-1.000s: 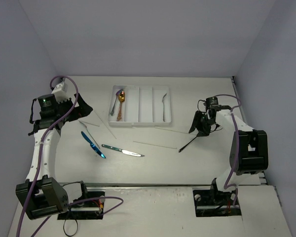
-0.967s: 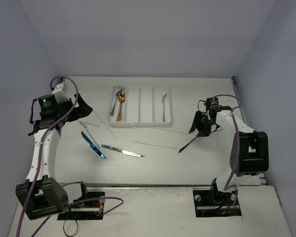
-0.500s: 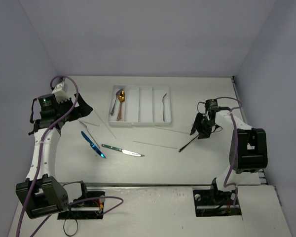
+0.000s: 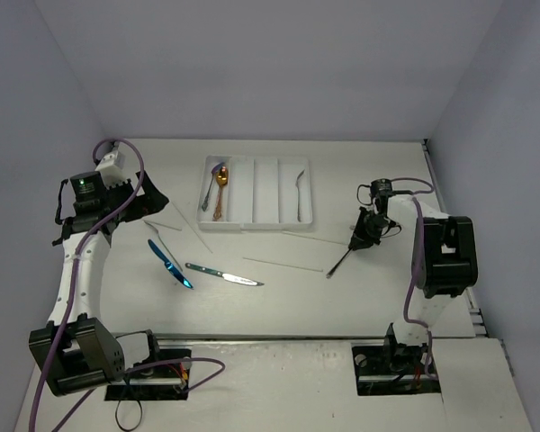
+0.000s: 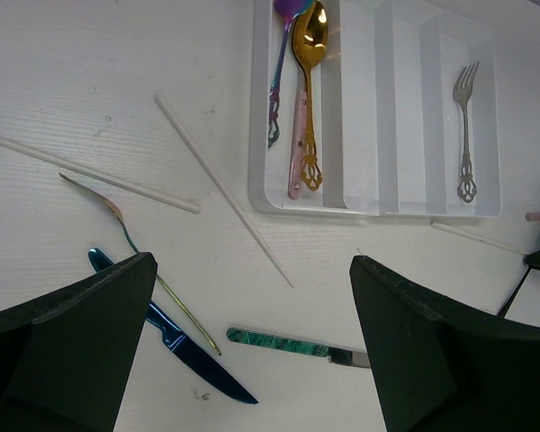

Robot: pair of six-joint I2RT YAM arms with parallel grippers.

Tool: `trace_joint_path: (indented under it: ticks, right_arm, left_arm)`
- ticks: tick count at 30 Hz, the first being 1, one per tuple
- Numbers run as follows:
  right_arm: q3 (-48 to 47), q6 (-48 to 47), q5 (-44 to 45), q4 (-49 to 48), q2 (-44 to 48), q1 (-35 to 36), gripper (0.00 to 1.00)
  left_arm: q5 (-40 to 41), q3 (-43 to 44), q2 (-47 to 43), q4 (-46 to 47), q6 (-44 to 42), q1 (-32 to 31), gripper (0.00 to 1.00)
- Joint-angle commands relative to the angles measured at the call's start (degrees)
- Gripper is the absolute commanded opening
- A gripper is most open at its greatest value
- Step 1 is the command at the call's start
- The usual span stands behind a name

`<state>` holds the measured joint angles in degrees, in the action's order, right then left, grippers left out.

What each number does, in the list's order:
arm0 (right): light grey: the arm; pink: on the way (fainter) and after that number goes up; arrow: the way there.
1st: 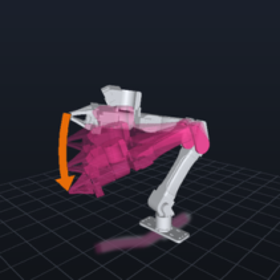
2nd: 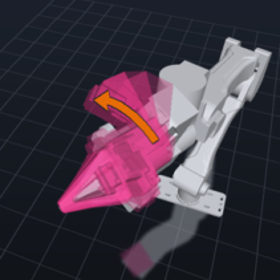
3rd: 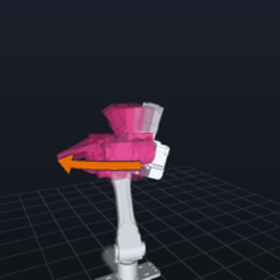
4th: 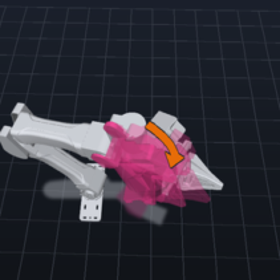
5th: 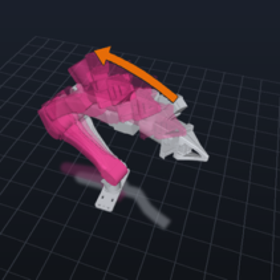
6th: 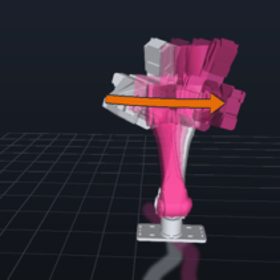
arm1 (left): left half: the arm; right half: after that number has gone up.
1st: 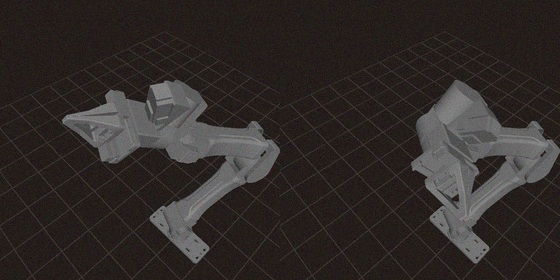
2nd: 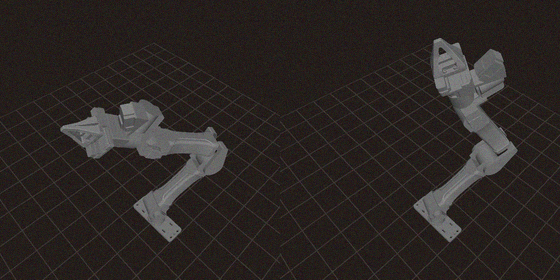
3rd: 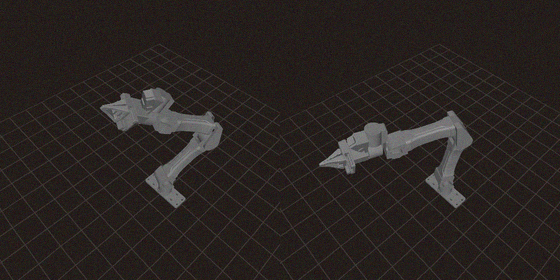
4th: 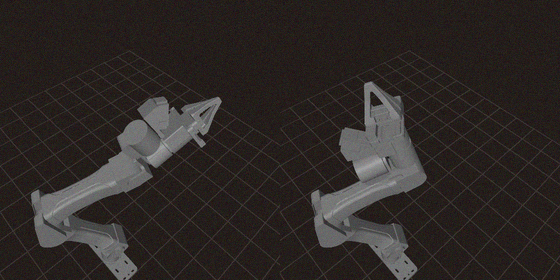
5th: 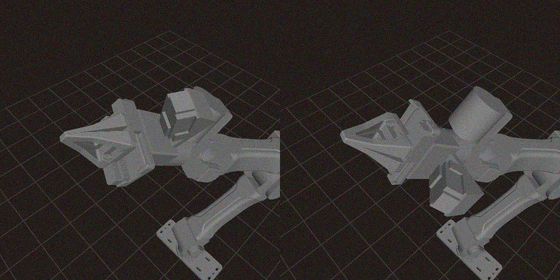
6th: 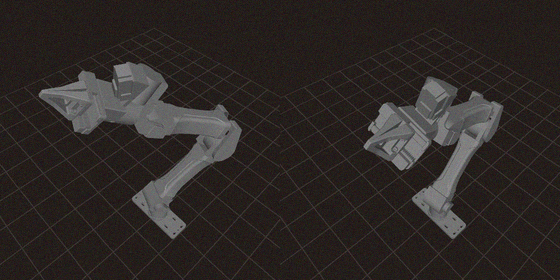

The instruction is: Sort the eating utensils into containers

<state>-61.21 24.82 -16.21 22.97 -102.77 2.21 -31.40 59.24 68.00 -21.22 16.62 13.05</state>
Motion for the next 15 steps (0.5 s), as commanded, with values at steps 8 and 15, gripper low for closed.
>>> trace_joint_path:
  ticks: [8, 15]
  right_arm:
    - [0.31, -4.67, -6.11, 3.59, 12.12, -0.54, 0.0]
    - [-11.17, -12.8, -17.92, 6.56, 15.97, 1.52, 0.0]
  left_arm:
    - [0.02, 1.87, -0.54, 0.89, -1.13, 0.69, 0.89]
    - [-0.77, 2.11, -1.2, 1.62, -0.97, 0.75, 0.89]
